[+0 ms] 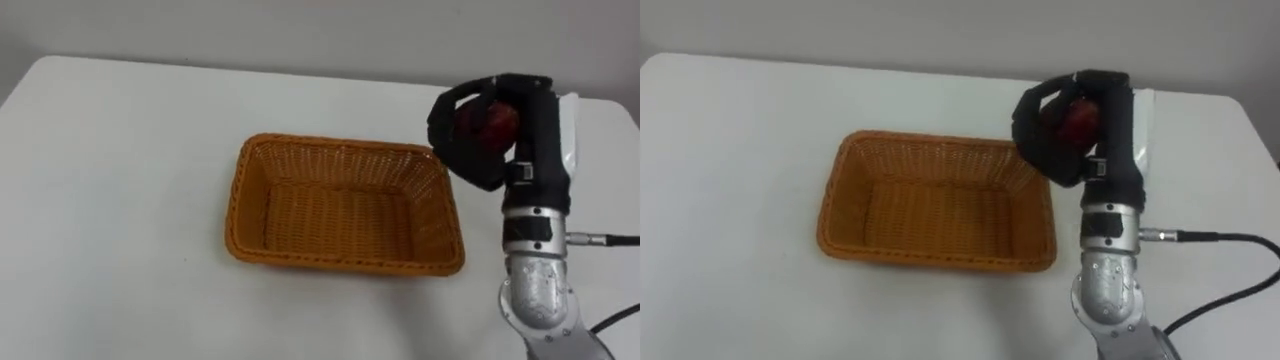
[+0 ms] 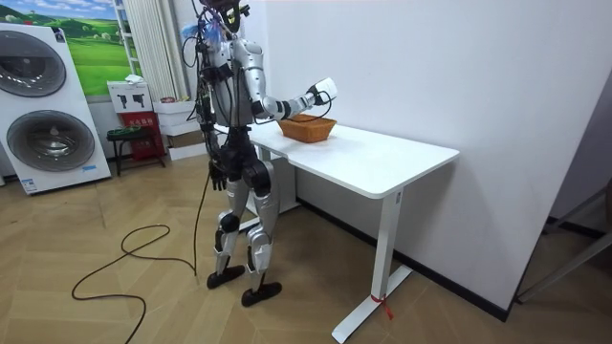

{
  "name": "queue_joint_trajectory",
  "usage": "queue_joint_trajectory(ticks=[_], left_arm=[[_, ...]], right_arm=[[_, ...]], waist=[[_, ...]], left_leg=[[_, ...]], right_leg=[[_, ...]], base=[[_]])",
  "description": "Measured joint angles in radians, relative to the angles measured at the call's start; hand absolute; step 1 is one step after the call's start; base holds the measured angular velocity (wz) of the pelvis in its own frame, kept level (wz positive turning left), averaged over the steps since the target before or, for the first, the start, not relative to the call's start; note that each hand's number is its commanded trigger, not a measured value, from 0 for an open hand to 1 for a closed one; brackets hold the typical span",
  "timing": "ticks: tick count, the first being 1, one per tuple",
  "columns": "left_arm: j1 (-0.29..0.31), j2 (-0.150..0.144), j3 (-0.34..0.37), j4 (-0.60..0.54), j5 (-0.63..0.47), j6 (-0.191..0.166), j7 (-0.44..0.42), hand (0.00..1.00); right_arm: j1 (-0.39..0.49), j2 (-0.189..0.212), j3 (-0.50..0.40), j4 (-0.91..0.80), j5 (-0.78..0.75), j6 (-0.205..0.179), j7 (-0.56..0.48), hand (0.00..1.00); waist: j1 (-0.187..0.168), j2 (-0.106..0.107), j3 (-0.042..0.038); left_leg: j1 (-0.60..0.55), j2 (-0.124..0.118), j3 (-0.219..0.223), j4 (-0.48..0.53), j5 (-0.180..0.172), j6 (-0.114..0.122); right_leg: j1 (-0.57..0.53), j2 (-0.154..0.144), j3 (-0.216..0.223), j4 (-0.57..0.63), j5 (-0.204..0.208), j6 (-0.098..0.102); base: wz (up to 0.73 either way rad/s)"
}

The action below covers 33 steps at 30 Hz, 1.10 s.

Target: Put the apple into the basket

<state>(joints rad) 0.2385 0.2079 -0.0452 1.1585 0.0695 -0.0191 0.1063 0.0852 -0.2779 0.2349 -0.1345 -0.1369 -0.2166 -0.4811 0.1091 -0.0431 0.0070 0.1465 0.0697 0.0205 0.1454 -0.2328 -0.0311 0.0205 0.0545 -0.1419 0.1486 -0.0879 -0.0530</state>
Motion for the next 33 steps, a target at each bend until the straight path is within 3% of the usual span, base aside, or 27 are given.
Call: queue_joint_trajectory(ticks=[1,2,3,4,8,11,14,22,33], left_arm=[[0.002,0.001,-0.01,0.0,0.0,0.009,0.001,0.0],[0.002,0.001,-0.019,0.0,-0.001,0.014,0.002,0.0],[0.001,0.0,-0.024,-0.002,0.0,0.014,0.002,0.0],[0.0,0.001,-0.03,-0.002,0.0,0.015,0.002,0.0],[-0.011,0.0,-0.037,-0.001,0.001,0.015,-0.001,0.0],[-0.01,-0.001,-0.037,-0.001,0.001,0.015,-0.01,0.0],[-0.008,-0.004,-0.037,-0.002,0.001,0.015,-0.029,0.0],[-0.01,-0.004,-0.038,0.0,0.0,0.021,-0.08,0.0],[-0.015,-0.004,-0.037,0.001,0.0,0.018,-0.077,0.0]], right_arm=[[0.0,0.001,0.021,0.0,-0.001,0.0,0.007,0.9],[0.0,0.002,0.039,0.0,-0.002,0.0,0.021,0.65],[0.0,0.005,0.056,0.0,-0.008,0.001,0.035,0.07],[0.0,0.005,0.063,0.0,-0.009,0.001,0.043,0.0],[0.0,0.006,0.093,0.0,-0.017,0.002,0.088,0.0],[0.0,0.006,0.095,-0.001,-0.032,0.001,0.112,0.0],[0.001,0.006,0.095,-0.001,-0.031,0.001,0.13,0.0],[0.013,0.027,0.107,-0.003,-0.05,0.002,0.192,0.0],[0.012,0.027,0.123,-0.004,-0.072,0.0,0.192,0.0]], waist=[[0.003,-0.001,-0.0005],[0.004,-0.001,-0.0006],[0.004,-0.001,-0.0004],[0.005,0.0,-0.0004],[0.009,0.012,0.0027],[0.009,0.022,-0.0058],[0.008,0.03,-0.008],[0.007,0.029,-0.009],[0.007,0.021,-0.009]], left_leg=[[0.0,-0.003,0.002,0.0,0.0,0.0],[-0.001,-0.006,0.002,0.0,0.0,0.0],[-0.004,-0.011,0.003,0.0,0.0,0.001],[-0.005,-0.013,0.004,0.0,-0.001,0.001],[-0.018,-0.015,0.006,0.007,-0.013,0.027],[-0.018,-0.015,0.006,0.016,-0.014,0.027],[-0.016,-0.016,0.006,0.022,-0.013,0.026],[-0.017,-0.016,0.006,0.023,-0.012,0.025],[-0.017,-0.016,0.009,0.021,-0.013,0.025]], right_leg=[[0.0,-0.002,0.0,0.002,0.0,0.0],[0.001,-0.004,0.001,0.002,-0.001,0.002],[0.001,-0.008,0.001,0.002,-0.005,0.008],[0.0,-0.01,0.002,0.003,-0.006,0.01],[-0.003,-0.011,0.003,0.005,-0.009,0.014],[-0.001,-0.011,0.004,0.009,-0.009,0.013],[-0.001,-0.013,0.002,0.021,-0.011,0.01],[-0.001,-0.013,0.001,0.02,-0.011,0.01],[-0.001,-0.014,0.001,0.021,-0.016,0.012]], base=[[0.06],[0.13],[0.13],[0.08],[0.06],[0.0],[0.0],[0.0],[0.0]])
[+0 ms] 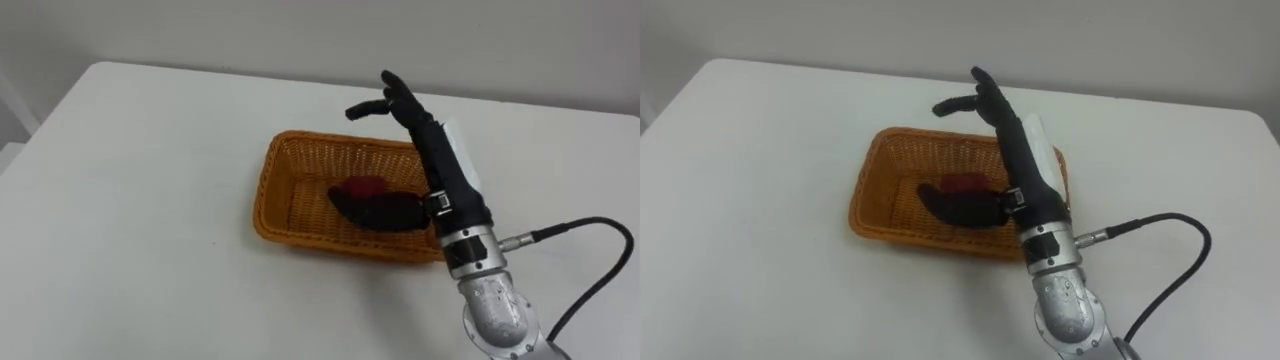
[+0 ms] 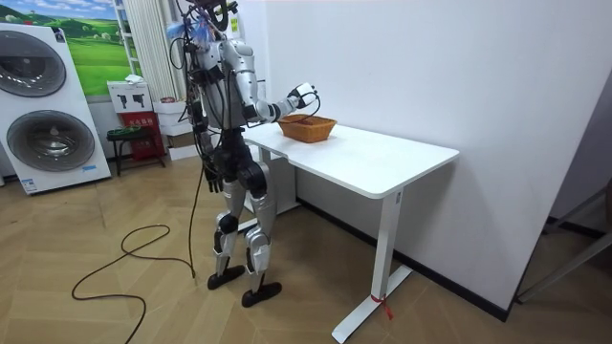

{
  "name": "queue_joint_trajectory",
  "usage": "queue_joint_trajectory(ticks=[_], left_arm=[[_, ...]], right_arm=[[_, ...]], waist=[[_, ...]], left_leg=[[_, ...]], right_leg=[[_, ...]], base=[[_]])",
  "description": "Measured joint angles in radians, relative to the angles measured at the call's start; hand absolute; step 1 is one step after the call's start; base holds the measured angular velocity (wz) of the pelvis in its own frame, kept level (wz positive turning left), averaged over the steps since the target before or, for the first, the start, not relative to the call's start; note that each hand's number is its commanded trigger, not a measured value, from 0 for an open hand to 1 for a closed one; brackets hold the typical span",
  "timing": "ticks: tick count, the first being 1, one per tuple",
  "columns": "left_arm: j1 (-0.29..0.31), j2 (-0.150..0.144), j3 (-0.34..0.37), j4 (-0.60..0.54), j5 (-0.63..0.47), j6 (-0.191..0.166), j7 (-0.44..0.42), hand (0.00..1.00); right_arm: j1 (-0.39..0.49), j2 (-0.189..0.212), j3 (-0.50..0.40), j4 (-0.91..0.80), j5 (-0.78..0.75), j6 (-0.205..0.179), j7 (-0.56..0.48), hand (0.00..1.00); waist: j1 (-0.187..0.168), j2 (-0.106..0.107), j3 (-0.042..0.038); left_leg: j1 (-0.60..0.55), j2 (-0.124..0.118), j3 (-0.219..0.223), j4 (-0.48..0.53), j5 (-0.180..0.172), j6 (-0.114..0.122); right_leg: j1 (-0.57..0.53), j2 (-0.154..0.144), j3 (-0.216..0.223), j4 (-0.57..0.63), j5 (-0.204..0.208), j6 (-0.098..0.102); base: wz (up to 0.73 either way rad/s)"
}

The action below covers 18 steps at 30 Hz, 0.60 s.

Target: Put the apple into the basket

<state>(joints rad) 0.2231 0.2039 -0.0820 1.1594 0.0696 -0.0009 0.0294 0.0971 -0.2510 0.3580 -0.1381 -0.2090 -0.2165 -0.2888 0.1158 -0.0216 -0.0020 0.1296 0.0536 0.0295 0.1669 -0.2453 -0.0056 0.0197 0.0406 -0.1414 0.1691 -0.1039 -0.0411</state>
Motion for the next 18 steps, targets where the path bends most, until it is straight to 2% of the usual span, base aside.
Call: queue_joint_trajectory(ticks=[3,6,9,10,12,15,18], left_arm=[[0.001,0.0,0.0,0.0,0.0,-0.002,0.001,0.0],[0.001,0.001,0.001,0.0,0.0,-0.003,0.002,0.0],[0.015,0.0,0.021,0.001,0.002,-0.002,0.001,0.0],[0.023,0.0,0.043,0.001,0.002,-0.003,0.002,0.0],[0.035,0.002,0.072,0.0,0.001,-0.003,0.007,0.0],[0.052,0.002,0.123,0.001,0.001,-0.003,0.027,0.0],[0.067,0.002,0.151,0.001,0.001,-0.003,0.037,0.0]], right_arm=[[-0.002,0.0,-0.008,0.0,0.003,-0.002,-0.026,0.0],[-0.001,-0.003,-0.062,0.0,0.02,-0.006,-0.054,0.0],[-0.001,-0.003,-0.153,0.0,0.027,-0.006,-0.1,0.0],[-0.001,-0.003,-0.191,-0.001,0.03,-0.006,-0.126,0.0],[-0.001,-0.005,-0.255,-0.001,0.051,-0.007,-0.168,0.0],[0.002,-0.013,-0.424,0.009,0.109,-0.01,-0.282,0.0],[0.003,-0.02,-0.523,0.054,0.135,-0.023,-0.373,0.0]], waist=[[-0.001,-0.003,0.001],[-0.008,-0.006,0.0023],[-0.021,-0.01,0.0023],[-0.031,-0.016,-0.0005],[-0.053,-0.021,0.0013],[-0.078,-0.031,0.0025],[-0.096,-0.033,0.0027]], left_leg=[[0.0,0.0,0.0,0.0,0.0,0.0],[0.0,-0.001,-0.001,0.0,0.0,0.0],[0.0,-0.002,-0.002,-0.001,0.0,0.0],[0.001,-0.002,-0.002,0.0,0.0,0.0],[0.001,-0.002,-0.002,0.001,0.0,0.0],[0.002,-0.002,-0.001,0.003,0.0,0.0],[0.005,-0.003,0.001,0.003,0.0,0.0]], right_leg=[[0.0,0.0,0.0,0.0,0.0,0.0],[0.0,-0.002,-0.008,0.0,0.0,0.0],[0.002,-0.003,-0.007,0.0,-0.003,0.001],[0.002,-0.003,-0.009,0.0,-0.004,0.001],[0.005,-0.004,-0.01,0.001,-0.006,0.002],[0.006,-0.004,-0.011,-0.001,-0.009,0.004],[0.008,-0.005,-0.014,-0.001,-0.01,0.005]], base=[[0.0],[0.0],[0.01],[0.0],[0.06],[0.03],[0.0]])
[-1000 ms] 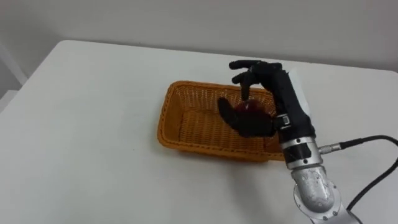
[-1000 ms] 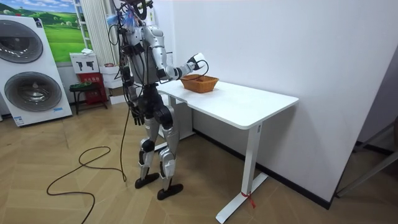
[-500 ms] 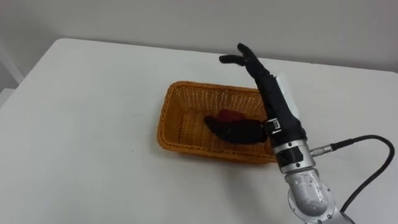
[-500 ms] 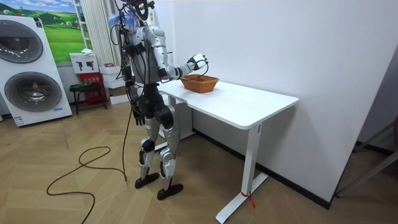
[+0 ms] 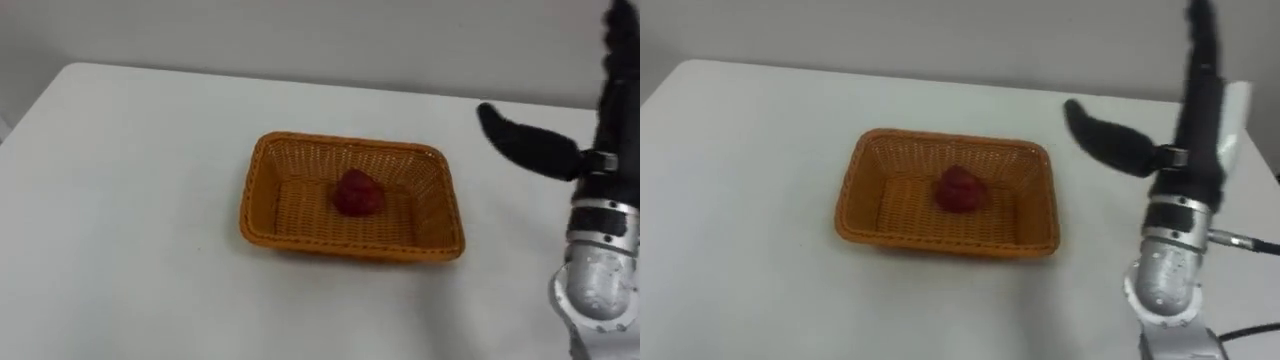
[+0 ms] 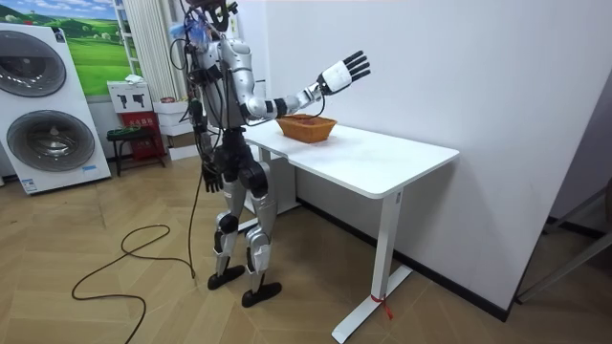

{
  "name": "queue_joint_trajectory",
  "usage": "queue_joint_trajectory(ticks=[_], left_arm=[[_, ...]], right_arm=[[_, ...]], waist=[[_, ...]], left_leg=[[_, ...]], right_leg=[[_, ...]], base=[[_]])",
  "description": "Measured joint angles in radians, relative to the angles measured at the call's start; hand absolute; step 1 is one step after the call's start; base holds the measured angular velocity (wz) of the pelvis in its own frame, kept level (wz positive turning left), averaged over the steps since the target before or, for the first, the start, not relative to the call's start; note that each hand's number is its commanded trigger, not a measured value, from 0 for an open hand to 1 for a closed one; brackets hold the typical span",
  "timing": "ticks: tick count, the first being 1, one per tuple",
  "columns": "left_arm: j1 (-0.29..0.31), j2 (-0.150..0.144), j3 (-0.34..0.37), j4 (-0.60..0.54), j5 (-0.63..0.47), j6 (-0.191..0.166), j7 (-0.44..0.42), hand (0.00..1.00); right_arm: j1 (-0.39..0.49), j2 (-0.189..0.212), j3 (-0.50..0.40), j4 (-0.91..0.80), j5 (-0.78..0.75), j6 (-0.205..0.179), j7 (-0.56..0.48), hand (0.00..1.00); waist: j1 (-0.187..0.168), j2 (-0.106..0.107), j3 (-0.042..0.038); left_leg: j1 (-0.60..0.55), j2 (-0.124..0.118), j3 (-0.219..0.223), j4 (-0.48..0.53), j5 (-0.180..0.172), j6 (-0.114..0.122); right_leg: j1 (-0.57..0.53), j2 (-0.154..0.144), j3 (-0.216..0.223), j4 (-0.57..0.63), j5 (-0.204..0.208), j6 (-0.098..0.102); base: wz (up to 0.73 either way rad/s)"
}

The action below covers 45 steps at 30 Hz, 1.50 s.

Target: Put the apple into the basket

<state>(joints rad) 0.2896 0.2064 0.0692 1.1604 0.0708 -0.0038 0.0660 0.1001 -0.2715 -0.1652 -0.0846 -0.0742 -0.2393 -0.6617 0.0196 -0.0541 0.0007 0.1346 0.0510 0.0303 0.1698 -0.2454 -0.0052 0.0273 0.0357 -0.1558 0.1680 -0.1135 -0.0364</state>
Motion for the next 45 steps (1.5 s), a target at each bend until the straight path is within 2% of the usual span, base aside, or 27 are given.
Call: queue_joint_trajectory(ticks=[3,5,6,8,11,14,15,18,20,21,24,26,27,29,34,36,38,41,45], left_arm=[[0.017,0.0,0.038,-0.017,-0.001,-0.001,0.012,0.0],[0.042,0.001,0.056,-0.05,-0.001,-0.002,0.024,0.0],[0.043,0.0,0.063,-0.05,-0.001,-0.002,0.027,0.0],[0.039,0.002,0.091,-0.052,-0.001,-0.001,0.039,0.0],[0.039,0.002,0.094,-0.069,-0.001,0.002,0.047,0.0],[0.039,-0.002,0.117,-0.082,-0.001,0.001,0.062,0.0],[0.039,-0.003,0.124,-0.088,-0.001,0.001,0.062,0.0],[0.04,-0.003,0.134,-0.09,-0.002,0.001,0.061,0.0],[0.043,-0.012,0.171,-0.089,0.002,0.003,0.06,0.0],[0.043,-0.012,0.177,-0.089,0.003,0.003,0.059,0.0],[0.042,-0.016,0.192,-0.089,0.007,0.015,0.052,0.0],[0.043,-0.021,0.192,-0.089,0.002,0.027,0.04,0.0],[0.043,-0.024,0.19,-0.089,0.001,0.029,0.037,0.0],[0.039,-0.032,0.186,-0.08,0.005,0.032,0.03,0.0],[0.029,-0.037,0.18,-0.067,0.011,0.05,0.029,0.0],[0.027,-0.037,0.158,-0.06,0.011,0.058,0.028,0.0],[0.023,-0.038,0.13,-0.06,0.011,0.082,0.015,0.0],[0.016,-0.042,0.098,-0.06,0.012,0.098,0.009,0.0],[0.009,-0.043,0.09,-0.061,0.012,0.108,0.008,0.0]], right_arm=[[0.027,-0.001,-0.105,0.041,0.103,-0.002,-0.102,0.0],[0.039,-0.001,-0.186,0.116,0.184,-0.004,-0.177,0.0],[0.04,-0.001,-0.204,0.144,0.195,-0.004,-0.197,0.0],[0.042,-0.007,-0.26,0.279,0.323,-0.007,-0.253,0.0],[0.063,-0.007,-0.295,0.398,0.477,0.001,-0.305,0.0],[0.081,-0.007,-0.331,0.574,0.678,0.001,-0.298,0.0],[0.088,-0.007,-0.349,0.66,0.793,0.0,-0.278,0.0],[0.107,-0.004,-0.371,0.857,1.008,0.012,-0.228,0.0],[0.127,0.021,-0.411,1.0,1.124,0.029,-0.174,0.0],[0.132,0.025,-0.411,1.037,1.129,0.037,-0.161,0.0],[0.157,0.065,-0.397,1.171,1.09,0.08,-0.084,0.0],[0.171,0.092,-0.355,1.239,1.065,0.128,-0.014,0.0],[0.172,0.096,-0.336,1.255,1.043,0.138,0.003,0.0],[0.171,0.114,-0.273,1.296,0.917,0.168,0.06,0.0],[0.156,0.116,-0.109,1.33,0.645,0.212,0.183,0.0],[0.147,0.117,-0.046,1.33,0.539,0.233,0.233,0.0],[0.121,0.116,0.023,1.331,0.441,0.257,0.296,0.0],[0.095,0.117,0.068,1.329,0.36,0.263,0.368,0.0],[0.094,0.117,0.099,1.329,0.304,0.275,0.426,0.0]], waist=[[-0.02,-0.002,0.0004],[-0.045,-0.008,-0.0029],[-0.048,-0.008,-0.0029],[-0.061,-0.009,-0.0022],[-0.081,-0.009,-0.0032],[-0.101,-0.008,-0.0026],[-0.106,-0.003,-0.0054],[-0.112,-0.008,-0.0096],[-0.117,0.003,-0.0166],[-0.116,0.003,-0.0179],[-0.121,0.013,-0.0128],[-0.116,0.016,-0.0106],[-0.111,0.017,-0.0101],[-0.099,0.016,-0.0093],[-0.063,0.02,-0.0081],[-0.048,0.023,-0.0066],[-0.037,0.032,-0.0024],[-0.034,0.05,0.0047],[-0.028,0.067,0.0066]], left_leg=[[0.002,-0.001,0.002,-0.002,0.0,0.0],[0.001,-0.001,0.002,-0.001,0.0,0.0],[0.002,-0.001,0.003,-0.001,0.0,0.0],[0.001,0.0,0.014,-0.001,0.0,0.0],[-0.002,0.001,0.019,-0.002,0.0,0.0],[-0.004,0.001,0.021,-0.001,0.0,0.0],[-0.005,0.001,0.022,-0.001,0.0,0.0],[-0.005,0.002,0.021,-0.001,0.0,0.0],[-0.003,0.002,0.021,-0.001,0.0,0.0],[0.0,0.002,0.021,-0.001,0.0,0.0],[0.01,0.001,0.024,-0.001,0.0,0.0],[0.025,0.001,0.024,-0.005,0.0,0.0],[0.027,0.001,0.026,-0.006,-0.001,-0.001],[0.028,0.001,0.029,-0.006,-0.001,-0.001],[0.03,0.002,0.026,-0.014,-0.007,-0.003],[0.03,0.003,0.028,-0.014,-0.007,-0.003],[0.029,0.004,0.029,-0.012,-0.008,-0.003],[0.025,0.003,0.027,-0.006,-0.008,-0.003],[0.014,0.003,0.028,-0.002,-0.008,-0.003]], right_leg=[[0.0,0.0,0.003,0.0,-0.004,0.0],[-0.001,-0.001,0.006,0.001,-0.008,0.001],[-0.001,0.0,0.009,0.001,-0.009,0.001],[-0.003,0.001,0.015,0.003,-0.009,0.001],[-0.008,0.001,0.017,0.005,-0.009,0.001],[-0.008,0.001,0.017,0.002,-0.009,0.001],[-0.008,0.001,0.017,0.001,-0.01,0.001],[-0.006,-0.001,0.015,0.003,-0.016,0.0],[-0.006,0.0,0.015,0.009,-0.02,-0.001],[-0.006,0.0,0.016,0.012,-0.021,-0.002],[-0.009,-0.001,0.024,0.033,-0.034,-0.003],[-0.007,-0.003,0.025,0.043,-0.046,-0.004],[-0.008,-0.004,0.028,0.045,-0.047,-0.004],[-0.012,-0.009,0.029,0.057,-0.049,-0.004],[-0.007,0.0,0.028,0.053,-0.044,-0.004],[-0.007,0.0,0.029,0.052,-0.044,-0.005],[-0.008,0.0,0.028,0.049,-0.043,-0.005],[-0.01,0.001,0.025,0.048,-0.043,-0.005],[-0.015,-0.001,0.019,0.051,-0.044,-0.006]], base=[[0.0],[0.02],[0.0],[-0.06],[-0.03],[0.01],[0.0],[0.05],[0.0],[-0.06],[-0.04],[0.0],[-0.09],[-0.03],[0.01],[0.0],[0.0],[0.01],[0.0]])
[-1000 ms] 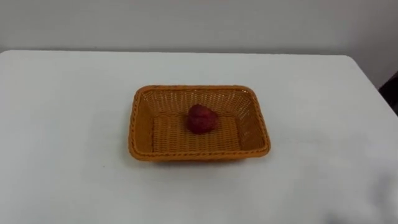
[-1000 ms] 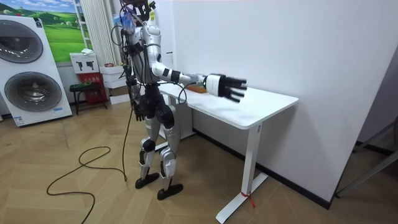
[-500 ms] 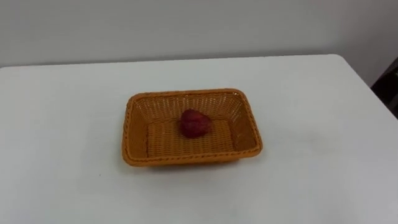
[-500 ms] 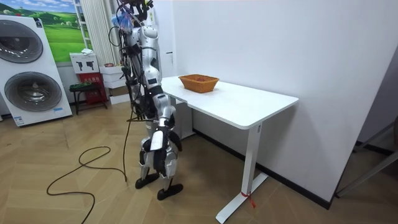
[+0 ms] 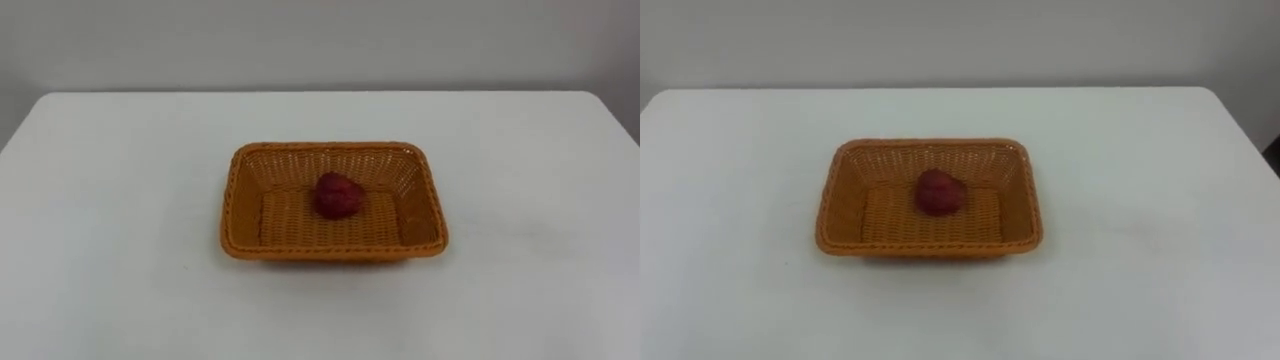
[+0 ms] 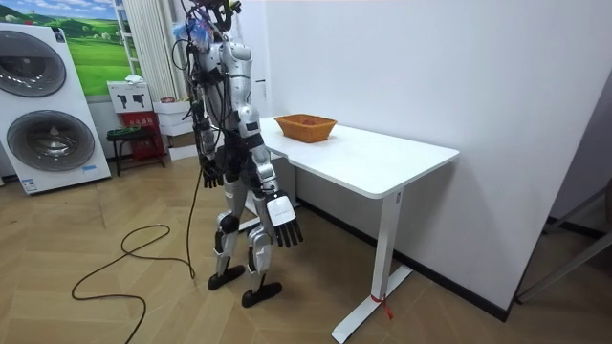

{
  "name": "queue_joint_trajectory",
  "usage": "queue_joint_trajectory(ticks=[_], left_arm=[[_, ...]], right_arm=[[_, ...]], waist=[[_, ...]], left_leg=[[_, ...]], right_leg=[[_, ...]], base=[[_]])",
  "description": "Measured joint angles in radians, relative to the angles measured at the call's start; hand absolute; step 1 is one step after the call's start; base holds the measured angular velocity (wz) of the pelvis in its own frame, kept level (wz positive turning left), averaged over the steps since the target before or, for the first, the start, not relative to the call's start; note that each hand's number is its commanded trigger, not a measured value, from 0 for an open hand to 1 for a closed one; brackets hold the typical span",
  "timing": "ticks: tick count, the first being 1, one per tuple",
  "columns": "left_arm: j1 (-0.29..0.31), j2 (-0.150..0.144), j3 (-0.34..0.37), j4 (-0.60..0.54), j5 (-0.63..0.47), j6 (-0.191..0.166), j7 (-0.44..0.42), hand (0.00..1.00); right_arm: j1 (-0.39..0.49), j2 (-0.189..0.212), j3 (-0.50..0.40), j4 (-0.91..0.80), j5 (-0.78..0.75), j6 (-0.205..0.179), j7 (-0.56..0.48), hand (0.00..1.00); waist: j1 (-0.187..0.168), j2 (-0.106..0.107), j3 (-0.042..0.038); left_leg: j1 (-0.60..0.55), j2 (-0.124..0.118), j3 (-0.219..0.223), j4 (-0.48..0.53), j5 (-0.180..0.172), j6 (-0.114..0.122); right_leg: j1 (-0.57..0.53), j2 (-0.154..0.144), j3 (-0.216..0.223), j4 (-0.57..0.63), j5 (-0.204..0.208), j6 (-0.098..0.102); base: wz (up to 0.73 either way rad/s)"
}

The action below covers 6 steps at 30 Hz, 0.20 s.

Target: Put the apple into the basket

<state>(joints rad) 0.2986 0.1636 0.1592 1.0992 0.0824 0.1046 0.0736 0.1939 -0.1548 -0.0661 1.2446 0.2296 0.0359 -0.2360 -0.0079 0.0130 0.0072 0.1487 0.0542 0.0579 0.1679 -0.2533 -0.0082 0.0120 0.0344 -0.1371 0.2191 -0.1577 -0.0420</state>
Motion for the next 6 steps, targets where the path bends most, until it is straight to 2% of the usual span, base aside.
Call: queue_joint_trajectory(ticks=[6], left_arm=[[-0.004,-0.019,-0.001,-0.019,0.0,0.006,-0.008,0.0]], right_arm=[[0.003,0.0,0.007,0.026,-0.054,0.023,0.035,0.0]], waist=[[0.009,0.0,-0.0004]], left_leg=[[-0.004,0.0,0.001,0.0,0.0,0.0]], right_leg=[[-0.004,0.0,-0.001,0.002,-0.006,0.0]], base=[[0.0]])
